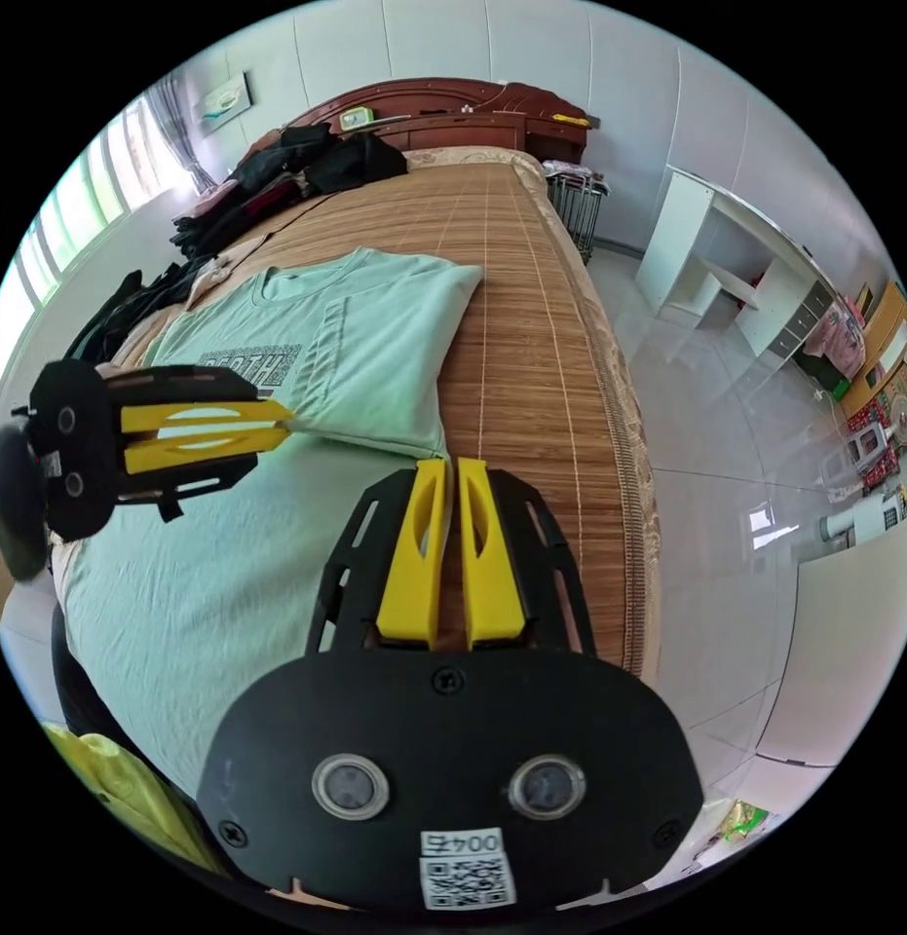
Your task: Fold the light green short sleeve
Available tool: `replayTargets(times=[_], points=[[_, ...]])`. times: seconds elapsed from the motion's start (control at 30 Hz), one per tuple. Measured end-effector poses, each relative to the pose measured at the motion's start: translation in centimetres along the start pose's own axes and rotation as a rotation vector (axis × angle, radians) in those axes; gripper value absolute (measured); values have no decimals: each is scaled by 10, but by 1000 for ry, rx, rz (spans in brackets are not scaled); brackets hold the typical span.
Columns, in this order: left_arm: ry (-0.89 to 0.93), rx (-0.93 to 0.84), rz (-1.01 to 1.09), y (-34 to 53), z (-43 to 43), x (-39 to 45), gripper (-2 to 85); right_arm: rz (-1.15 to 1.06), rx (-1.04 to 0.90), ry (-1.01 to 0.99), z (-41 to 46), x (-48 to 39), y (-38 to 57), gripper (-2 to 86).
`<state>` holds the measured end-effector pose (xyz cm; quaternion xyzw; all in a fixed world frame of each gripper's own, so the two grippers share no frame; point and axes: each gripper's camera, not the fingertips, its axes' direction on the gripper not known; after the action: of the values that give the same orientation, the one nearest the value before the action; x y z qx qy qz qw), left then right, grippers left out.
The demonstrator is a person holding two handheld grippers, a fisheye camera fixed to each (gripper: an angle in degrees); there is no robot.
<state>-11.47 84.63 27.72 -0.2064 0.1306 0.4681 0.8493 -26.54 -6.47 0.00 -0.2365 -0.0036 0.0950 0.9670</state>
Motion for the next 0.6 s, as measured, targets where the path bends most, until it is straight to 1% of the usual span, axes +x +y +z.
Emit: replayTargets(times=[0.17, 0.27, 0.37, 0.47, 0.53, 0.6], points=[[48, 52, -67, 2, -31, -31, 16, 22, 2, -17, -12, -1, -1, 50], [51, 51, -99, 5, -30, -48, 15, 33, -1, -39, -20, 0, -1, 56], [65, 68, -128, 7, -35, -67, 13, 36, -10, -18, -36, 0, -1, 60], [90, 82, -129, 6, -47, -83, 12, 65, 80, -21, -66, 0, -2, 21], [88, 93, -111, 6, -56, -89, 12, 52, 165, -109, -85, -5, -4, 4], [102, 92, -104, 6, -56, -94, 11, 9, 195, -158, -87, -14, -7, 4]])
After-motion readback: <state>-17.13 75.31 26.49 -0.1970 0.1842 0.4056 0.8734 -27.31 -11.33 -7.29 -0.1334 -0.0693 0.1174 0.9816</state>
